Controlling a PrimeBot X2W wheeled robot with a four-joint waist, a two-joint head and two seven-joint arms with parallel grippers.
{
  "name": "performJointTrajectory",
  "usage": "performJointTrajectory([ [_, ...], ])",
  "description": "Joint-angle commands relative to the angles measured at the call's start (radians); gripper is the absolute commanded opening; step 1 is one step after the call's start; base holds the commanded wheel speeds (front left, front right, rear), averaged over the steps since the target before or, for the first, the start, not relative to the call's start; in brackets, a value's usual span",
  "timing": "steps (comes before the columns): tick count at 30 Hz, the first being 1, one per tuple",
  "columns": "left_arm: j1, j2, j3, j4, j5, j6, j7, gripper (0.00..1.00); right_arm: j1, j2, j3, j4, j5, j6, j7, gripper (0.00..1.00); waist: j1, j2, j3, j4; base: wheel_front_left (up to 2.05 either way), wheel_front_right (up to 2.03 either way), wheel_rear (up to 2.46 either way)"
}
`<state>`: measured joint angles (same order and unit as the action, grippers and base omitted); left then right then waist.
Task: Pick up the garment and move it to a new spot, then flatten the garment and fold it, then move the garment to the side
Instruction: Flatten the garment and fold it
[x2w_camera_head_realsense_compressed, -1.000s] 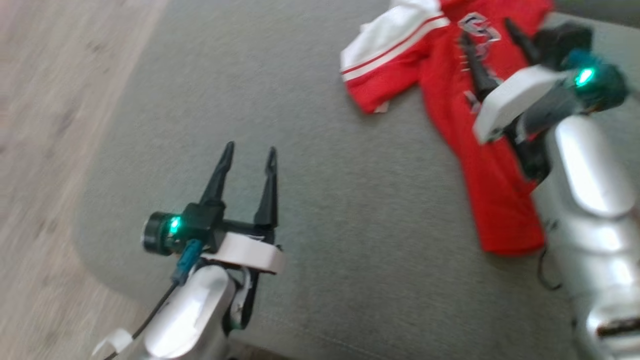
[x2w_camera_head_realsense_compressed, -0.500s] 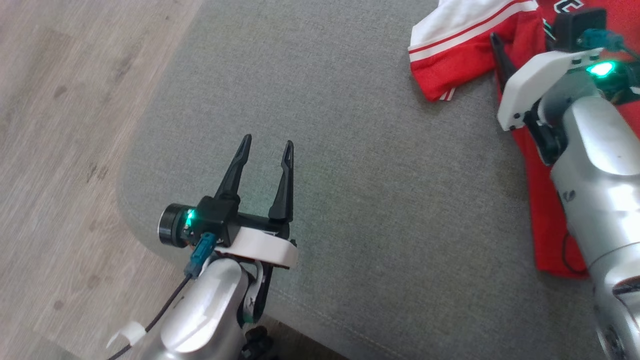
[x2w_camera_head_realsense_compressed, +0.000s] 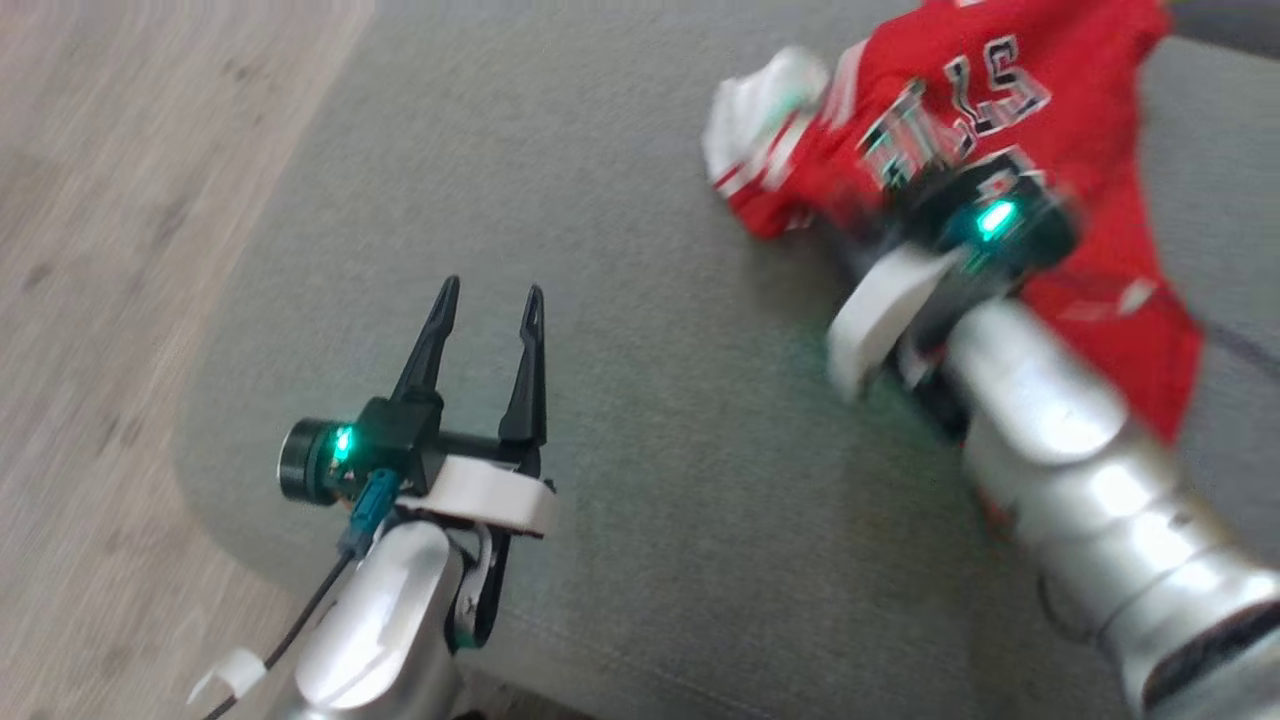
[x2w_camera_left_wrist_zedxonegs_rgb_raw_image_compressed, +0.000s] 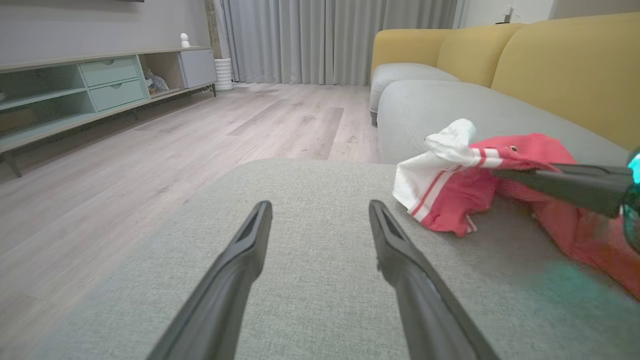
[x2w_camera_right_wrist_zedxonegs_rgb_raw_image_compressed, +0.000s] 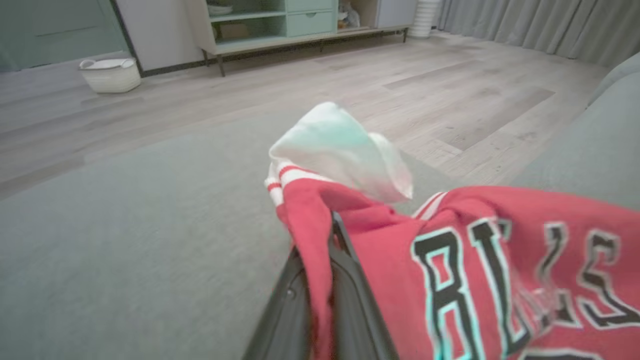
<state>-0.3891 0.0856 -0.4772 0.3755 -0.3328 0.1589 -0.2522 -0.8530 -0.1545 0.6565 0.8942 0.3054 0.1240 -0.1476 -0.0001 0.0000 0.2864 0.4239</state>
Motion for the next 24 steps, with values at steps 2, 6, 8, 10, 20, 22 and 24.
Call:
performJointTrajectory([
  [2, 0.004, 0.033, 0.045, -0.015, 0.013, -0.002, -0.010, 1.00, 0.060, 0.030, 0.114, -0.078, 0.025, 0.007, -0.020, 0.00, 0.0001, 0.0000, -0.061, -0.063, 0.00, 0.00, 0.00],
  [6, 0.013, 0.045, 0.045, -0.001, 0.018, -0.006, -0.010, 1.00, 0.136, 0.028, 0.282, -0.144, 0.046, 0.007, -0.010, 0.00, 0.0001, 0.0000, -0.102, -0.098, 0.00, 0.00, 0.00],
  [8, 0.020, 0.052, 0.044, 0.007, 0.019, -0.006, -0.009, 1.00, 0.172, 0.021, 0.361, -0.174, 0.063, 0.007, 0.001, 0.00, 0.0001, 0.0000, -0.121, -0.116, 0.00, 0.00, 0.00],
  [10, 0.028, 0.060, 0.045, 0.013, 0.017, -0.005, -0.008, 1.00, 0.203, 0.014, 0.425, -0.193, 0.079, 0.007, 0.019, 0.23, 0.0001, 0.0000, -0.139, -0.134, 0.00, 0.00, 0.00],
  [20, 0.060, 0.098, 0.050, 0.002, 0.012, 0.004, 0.003, 1.00, 0.259, 0.017, 0.379, -0.212, 0.110, 0.007, -0.050, 1.00, 0.0001, 0.0000, -0.201, -0.240, 0.00, 0.00, 0.00],
  [22, 0.064, 0.103, 0.050, -0.006, 0.011, 0.005, 0.005, 1.00, 0.268, 0.019, 0.295, -0.218, 0.110, 0.007, -0.074, 1.00, 0.0001, 0.0000, -0.214, -0.263, 0.00, 0.00, 0.00],
  [24, 0.066, 0.106, 0.048, -0.015, 0.012, 0.008, 0.007, 1.00, 0.283, 0.018, 0.188, -0.228, 0.103, 0.007, -0.092, 1.00, 0.0001, 0.0000, -0.224, -0.283, 0.00, 0.00, 0.00],
])
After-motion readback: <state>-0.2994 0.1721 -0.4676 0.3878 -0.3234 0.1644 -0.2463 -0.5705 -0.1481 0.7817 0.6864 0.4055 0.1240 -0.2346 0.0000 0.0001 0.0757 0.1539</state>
